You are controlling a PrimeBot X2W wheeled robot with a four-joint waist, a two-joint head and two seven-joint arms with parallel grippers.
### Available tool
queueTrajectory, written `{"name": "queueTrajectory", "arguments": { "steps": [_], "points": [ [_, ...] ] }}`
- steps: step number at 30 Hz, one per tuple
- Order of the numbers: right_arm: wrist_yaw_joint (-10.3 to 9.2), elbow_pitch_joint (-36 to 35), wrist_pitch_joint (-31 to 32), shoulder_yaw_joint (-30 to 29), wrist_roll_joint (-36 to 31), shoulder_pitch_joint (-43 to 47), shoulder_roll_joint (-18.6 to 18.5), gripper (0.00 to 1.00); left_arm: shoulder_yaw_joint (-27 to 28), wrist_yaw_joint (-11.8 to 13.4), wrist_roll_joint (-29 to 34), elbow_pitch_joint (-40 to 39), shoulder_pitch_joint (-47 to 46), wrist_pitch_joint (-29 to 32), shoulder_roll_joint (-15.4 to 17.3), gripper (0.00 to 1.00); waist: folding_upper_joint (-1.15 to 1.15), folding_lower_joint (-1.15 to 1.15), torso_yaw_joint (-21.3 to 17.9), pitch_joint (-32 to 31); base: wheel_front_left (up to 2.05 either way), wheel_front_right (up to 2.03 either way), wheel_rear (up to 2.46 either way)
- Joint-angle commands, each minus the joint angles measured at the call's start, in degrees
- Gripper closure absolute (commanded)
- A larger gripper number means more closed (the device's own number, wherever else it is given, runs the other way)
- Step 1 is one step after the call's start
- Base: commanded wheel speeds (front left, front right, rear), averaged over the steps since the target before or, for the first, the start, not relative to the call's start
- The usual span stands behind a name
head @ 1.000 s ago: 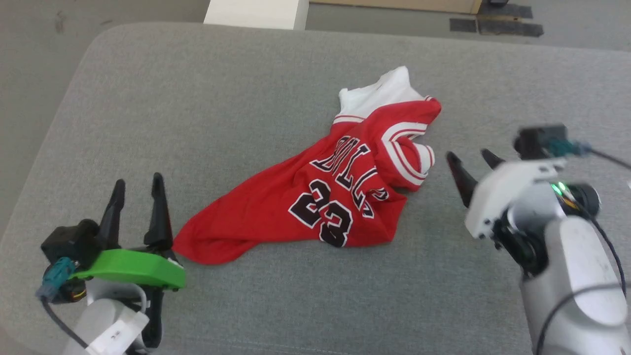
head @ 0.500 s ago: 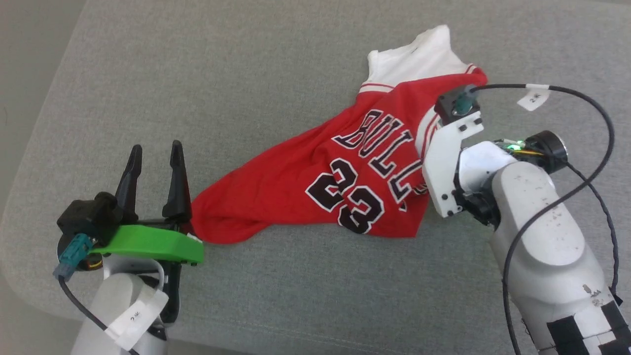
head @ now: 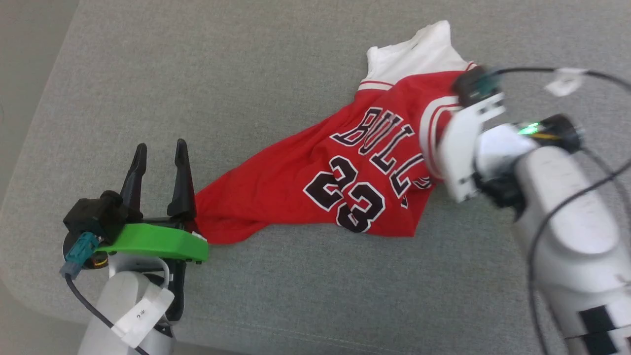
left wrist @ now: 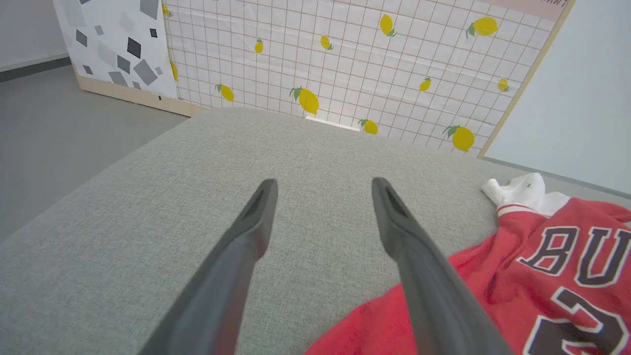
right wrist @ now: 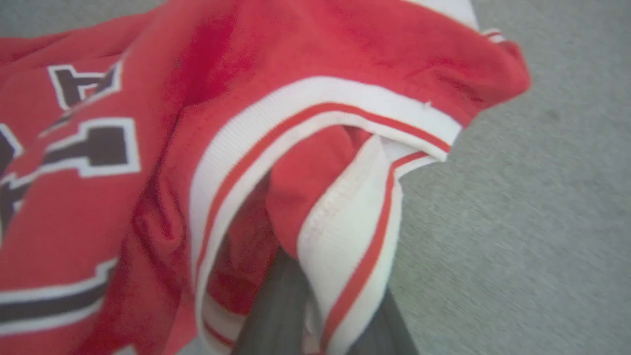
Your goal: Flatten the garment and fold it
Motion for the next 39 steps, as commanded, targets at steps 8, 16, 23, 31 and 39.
{"name": "queueTrajectory", "arguments": {
  "steps": [8,16,23,31,39],
  "points": [
    [-0.09,-8.33,6.82,-11.92,-2.07,6.9,-8.97,1.0,0.0,-1.07,0.74,0.54,0.16,-0.44,-0.75,0.0,0.0,-0.01,-1.07,-3.19,0.0,0.0,0.0],
    [-0.09,-13.46,9.77,-18.24,-0.59,19.05,-4.91,0.0,-0.1,-1.27,0.34,1.51,0.67,-0.44,-1.05,0.0,0.0,-0.01,-1.24,-4.29,0.0,0.0,0.0],
    [-0.09,-20.75,-8.98,-29.16,0.13,21.61,2.32,0.0,-0.46,-1.28,0.23,2.42,1.41,-0.1,-0.53,0.0,0.0,-0.01,-1.73,-7.41,0.0,0.0,0.0],
    [-0.09,-23.95,-27.48,-35.83,4.34,29.56,5.13,0.0,-0.61,-0.96,-0.19,2.39,3.51,0.85,0.13,0.0,0.0,-0.01,-3.82,-11.32,0.0,0.0,0.0],
    [-0.09,-19.55,-35.01,-33.53,8.94,31.78,5.18,0.0,-1.25,-1.07,-1.27,1.91,3.39,3.24,0.28,0.0,0.0,-0.01,-7.13,-11.04,0.0,0.0,0.0]
  ]
}}
